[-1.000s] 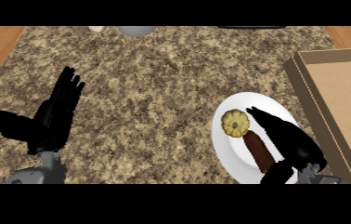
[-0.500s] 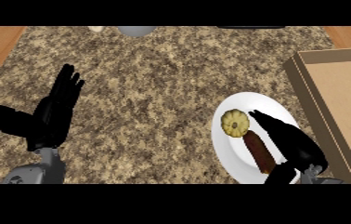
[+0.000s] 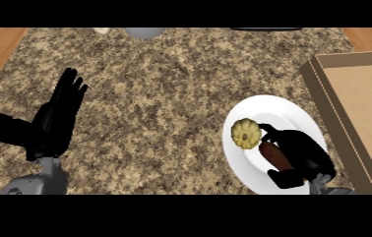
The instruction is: Pick the sweet potato from the plate and place it in the cardboard box
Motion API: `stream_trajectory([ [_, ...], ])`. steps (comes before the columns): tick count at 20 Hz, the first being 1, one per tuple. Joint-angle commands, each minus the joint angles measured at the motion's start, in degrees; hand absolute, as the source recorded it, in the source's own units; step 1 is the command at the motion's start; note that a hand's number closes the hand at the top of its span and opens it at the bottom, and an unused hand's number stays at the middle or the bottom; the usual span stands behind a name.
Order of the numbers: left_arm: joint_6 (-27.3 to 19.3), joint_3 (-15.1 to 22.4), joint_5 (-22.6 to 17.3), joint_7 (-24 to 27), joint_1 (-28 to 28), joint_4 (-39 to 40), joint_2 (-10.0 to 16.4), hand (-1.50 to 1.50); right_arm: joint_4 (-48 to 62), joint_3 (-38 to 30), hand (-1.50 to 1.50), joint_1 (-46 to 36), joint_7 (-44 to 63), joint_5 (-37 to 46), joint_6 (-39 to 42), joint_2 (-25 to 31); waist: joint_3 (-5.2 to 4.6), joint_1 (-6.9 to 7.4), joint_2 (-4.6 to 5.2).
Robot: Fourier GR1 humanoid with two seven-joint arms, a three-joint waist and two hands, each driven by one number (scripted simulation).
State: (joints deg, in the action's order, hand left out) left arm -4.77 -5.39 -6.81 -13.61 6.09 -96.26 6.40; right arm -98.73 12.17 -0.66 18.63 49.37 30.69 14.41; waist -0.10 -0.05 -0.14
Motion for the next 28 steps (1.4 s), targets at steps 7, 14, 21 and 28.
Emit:
stream_trajectory([
  [7,-0.9,1.6,2.1,-1.1,1.5,-0.3,-0.8,0.00,0.1,1.6,1.50,1.0,-7.1,6.5,-4.6,1.9,0.10,-0.01,0.10],
  [14,-0.3,1.2,1.5,-2.0,1.0,-0.9,-0.4,0.00,3.1,13.5,1.50,-8.7,10.0,17.4,-12.5,-13.9,0.09,0.55,0.16],
  [21,-0.4,-0.3,2.1,2.7,3.2,5.6,-0.7,0.00,2.3,20.2,1.50,-12.7,14.3,21.6,-18.8,-14.3,0.09,-0.01,0.14],
  [28,1.3,-3.0,0.1,4.2,5.6,9.2,0.8,0.00,-12.7,23.8,1.50,-20.2,25.1,18.8,-7.2,-14.4,0.06,-0.28,0.11],
])
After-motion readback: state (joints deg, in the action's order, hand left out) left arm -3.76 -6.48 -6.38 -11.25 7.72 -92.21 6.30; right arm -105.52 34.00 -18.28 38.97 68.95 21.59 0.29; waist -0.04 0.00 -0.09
